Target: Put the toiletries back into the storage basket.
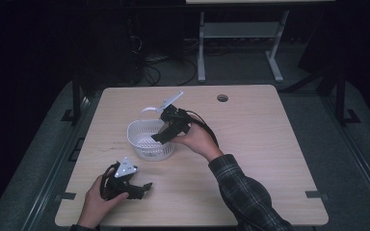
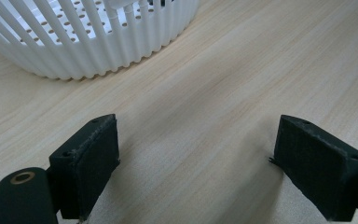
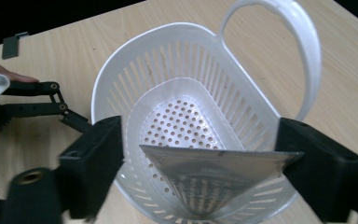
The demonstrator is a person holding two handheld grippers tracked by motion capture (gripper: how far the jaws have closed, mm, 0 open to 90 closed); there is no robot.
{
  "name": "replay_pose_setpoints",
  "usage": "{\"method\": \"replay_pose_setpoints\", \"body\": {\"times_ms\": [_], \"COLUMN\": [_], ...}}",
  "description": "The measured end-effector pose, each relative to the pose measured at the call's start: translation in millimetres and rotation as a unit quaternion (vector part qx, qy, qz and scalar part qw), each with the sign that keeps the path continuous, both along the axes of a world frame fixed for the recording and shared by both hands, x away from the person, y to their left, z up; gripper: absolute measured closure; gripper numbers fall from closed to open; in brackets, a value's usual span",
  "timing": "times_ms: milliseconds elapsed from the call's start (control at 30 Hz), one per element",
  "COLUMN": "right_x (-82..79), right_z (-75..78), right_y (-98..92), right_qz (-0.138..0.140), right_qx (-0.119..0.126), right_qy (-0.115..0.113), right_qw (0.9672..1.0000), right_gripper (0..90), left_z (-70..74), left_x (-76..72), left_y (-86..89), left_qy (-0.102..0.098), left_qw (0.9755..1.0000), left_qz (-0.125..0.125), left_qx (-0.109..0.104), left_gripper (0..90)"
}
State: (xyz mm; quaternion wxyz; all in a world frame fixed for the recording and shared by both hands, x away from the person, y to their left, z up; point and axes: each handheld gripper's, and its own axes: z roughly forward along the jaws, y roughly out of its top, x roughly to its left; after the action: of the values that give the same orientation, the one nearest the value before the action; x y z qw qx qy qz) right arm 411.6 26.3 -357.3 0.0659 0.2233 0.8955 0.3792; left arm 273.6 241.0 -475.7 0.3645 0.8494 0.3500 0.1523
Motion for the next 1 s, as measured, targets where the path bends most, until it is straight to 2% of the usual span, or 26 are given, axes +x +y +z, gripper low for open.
{"method": "replay_pose_setpoints", "body": {"times_ms": [233,333,667,1000], "right_x": [-3.4,-6.4,-12.2,-22.8], "right_z": [4.0,6.8,14.2,11.4], "right_y": [-10.3,-16.2,-36.9,-58.5], "right_qz": [-0.001,-0.003,-0.018,-0.032], "right_qx": [0.005,-0.001,0.009,0.016], "right_qy": [-0.002,-0.009,-0.013,-0.022], "right_qw": [1.0,1.0,0.9997,0.9991], "right_gripper": [10.4,10.2,10.1,9.7], "left_z": [0.0,0.1,0.2,0.1], "left_x": [0.1,-0.1,0.1,-0.2], "left_y": [0.1,0.2,0.5,0.2], "left_qy": [-0.001,-0.001,0.0,-0.001], "left_qw": [1.0,1.0,1.0,1.0], "left_qz": [0.0,-0.001,-0.001,0.0], "left_qx": [0.001,0.001,0.002,0.001], "left_gripper": [12.9,12.9,12.9,12.9]}}
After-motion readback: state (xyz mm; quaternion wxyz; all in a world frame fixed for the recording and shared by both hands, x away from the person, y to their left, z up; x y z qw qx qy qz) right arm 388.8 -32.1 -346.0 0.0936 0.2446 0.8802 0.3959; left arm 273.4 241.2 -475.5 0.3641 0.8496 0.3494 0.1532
